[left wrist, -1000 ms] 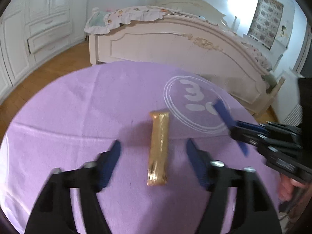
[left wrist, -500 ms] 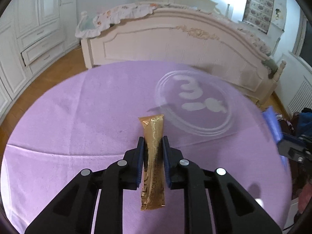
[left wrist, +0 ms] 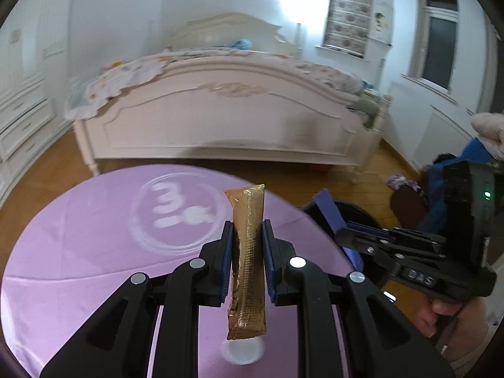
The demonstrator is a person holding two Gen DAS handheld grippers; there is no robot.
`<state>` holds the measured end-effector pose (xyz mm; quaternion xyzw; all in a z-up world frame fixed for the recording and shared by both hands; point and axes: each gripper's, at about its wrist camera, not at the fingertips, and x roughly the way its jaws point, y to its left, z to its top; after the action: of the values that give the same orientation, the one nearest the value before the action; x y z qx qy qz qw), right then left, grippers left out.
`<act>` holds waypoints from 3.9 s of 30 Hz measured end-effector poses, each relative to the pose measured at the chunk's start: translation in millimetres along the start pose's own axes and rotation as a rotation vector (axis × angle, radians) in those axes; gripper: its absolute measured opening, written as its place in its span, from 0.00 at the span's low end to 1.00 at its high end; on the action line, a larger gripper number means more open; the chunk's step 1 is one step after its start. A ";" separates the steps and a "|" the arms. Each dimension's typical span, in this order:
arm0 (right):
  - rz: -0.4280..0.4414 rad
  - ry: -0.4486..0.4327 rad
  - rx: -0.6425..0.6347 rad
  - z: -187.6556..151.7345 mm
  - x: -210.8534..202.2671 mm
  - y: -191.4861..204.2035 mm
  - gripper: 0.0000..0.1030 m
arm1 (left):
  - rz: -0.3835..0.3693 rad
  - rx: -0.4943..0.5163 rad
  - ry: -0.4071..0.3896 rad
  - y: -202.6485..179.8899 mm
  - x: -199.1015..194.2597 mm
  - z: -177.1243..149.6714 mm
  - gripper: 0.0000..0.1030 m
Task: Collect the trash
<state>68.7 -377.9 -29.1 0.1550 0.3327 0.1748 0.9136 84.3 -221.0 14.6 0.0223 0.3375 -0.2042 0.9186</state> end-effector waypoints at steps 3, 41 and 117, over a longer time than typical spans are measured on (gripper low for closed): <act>-0.036 -0.029 0.051 -3.1 -18.4 -28.5 0.18 | -0.037 0.025 0.009 -22.4 9.1 3.2 0.19; -0.210 -0.079 0.381 -48.7 -42.1 -194.8 0.71 | -0.228 0.158 0.123 -149.1 108.9 6.6 0.84; -0.153 -0.428 -0.288 -32.9 63.4 175.6 0.95 | 0.375 -0.246 -0.261 139.4 -115.6 -106.2 0.95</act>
<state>54.5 -189.2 -18.1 0.0316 0.1142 0.1142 0.9864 -5.8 -32.7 -8.1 -0.0542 0.2284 0.0113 0.9720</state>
